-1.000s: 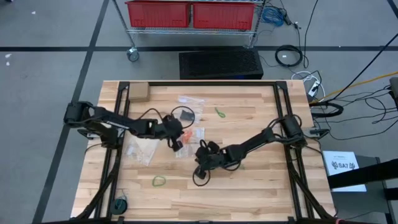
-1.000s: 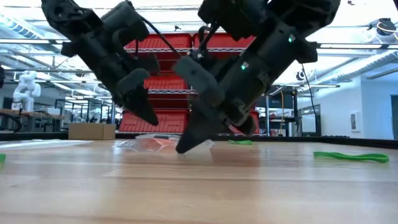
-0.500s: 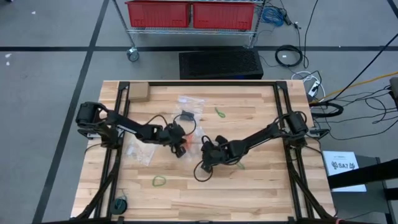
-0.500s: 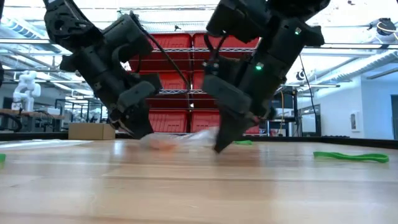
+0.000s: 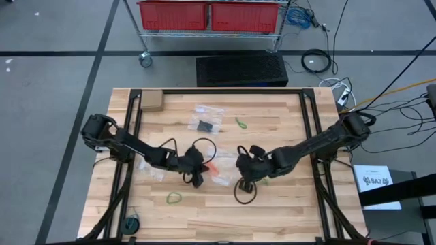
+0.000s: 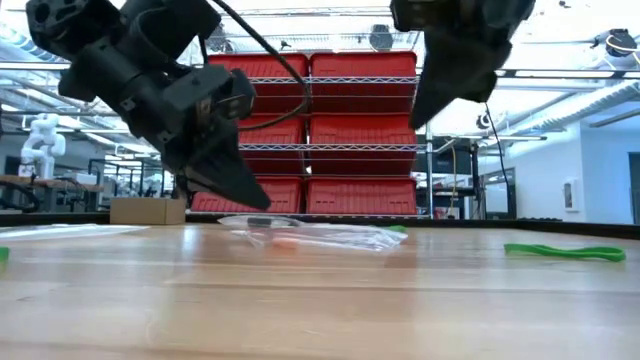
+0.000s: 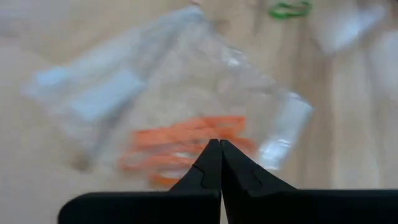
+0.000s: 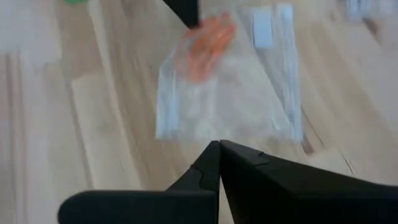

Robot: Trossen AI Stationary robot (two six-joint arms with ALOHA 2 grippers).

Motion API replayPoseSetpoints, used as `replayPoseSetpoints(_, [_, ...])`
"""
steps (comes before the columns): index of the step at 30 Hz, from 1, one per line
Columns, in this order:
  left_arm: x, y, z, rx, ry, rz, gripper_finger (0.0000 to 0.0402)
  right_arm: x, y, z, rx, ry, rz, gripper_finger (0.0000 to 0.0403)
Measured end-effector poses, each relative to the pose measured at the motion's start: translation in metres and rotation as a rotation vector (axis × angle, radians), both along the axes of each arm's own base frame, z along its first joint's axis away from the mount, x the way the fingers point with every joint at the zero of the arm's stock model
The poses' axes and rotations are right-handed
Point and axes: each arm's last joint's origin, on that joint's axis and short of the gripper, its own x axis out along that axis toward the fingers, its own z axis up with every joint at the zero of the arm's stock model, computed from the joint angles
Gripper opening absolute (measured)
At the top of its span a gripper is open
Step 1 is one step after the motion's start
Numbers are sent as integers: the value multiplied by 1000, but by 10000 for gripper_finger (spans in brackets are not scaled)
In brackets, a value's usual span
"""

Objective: Sort rubber bands
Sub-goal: Close the right transparent zip bag

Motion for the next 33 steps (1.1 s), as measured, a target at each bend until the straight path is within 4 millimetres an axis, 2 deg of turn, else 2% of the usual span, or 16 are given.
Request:
replayPoseSetpoints(4, [-11, 14, 8, 88, 74, 106, 0, 8, -13, -6, 10, -63, 19, 11])
replayPoseSetpoints(8, [-20, 41, 13, 114, 169, 208, 0, 13, -20, -15, 37, -69, 49, 39])
replayPoseSetpoints(11, [-17, 66, 9, -1, 185, 267, 9, 14, -22, -17, 40, -82, 67, 63])
replayPoseSetpoints(16, [-5, 89, -6, -247, 166, 134, 57, 13, -22, -19, 30, -80, 81, 93])
replayPoseSetpoints(19, [2, 95, -12, -318, 129, 85, 92, 13, -19, -19, 20, -78, 101, 102])
replayPoseSetpoints(25, [4, 103, -20, -357, 129, 110, 153, 13, -19, -18, 3, -81, 127, 105])
replayPoseSetpoints(33, [6, 109, -20, -354, 89, 126, 173, 13, -19, -18, -9, -83, 137, 105])
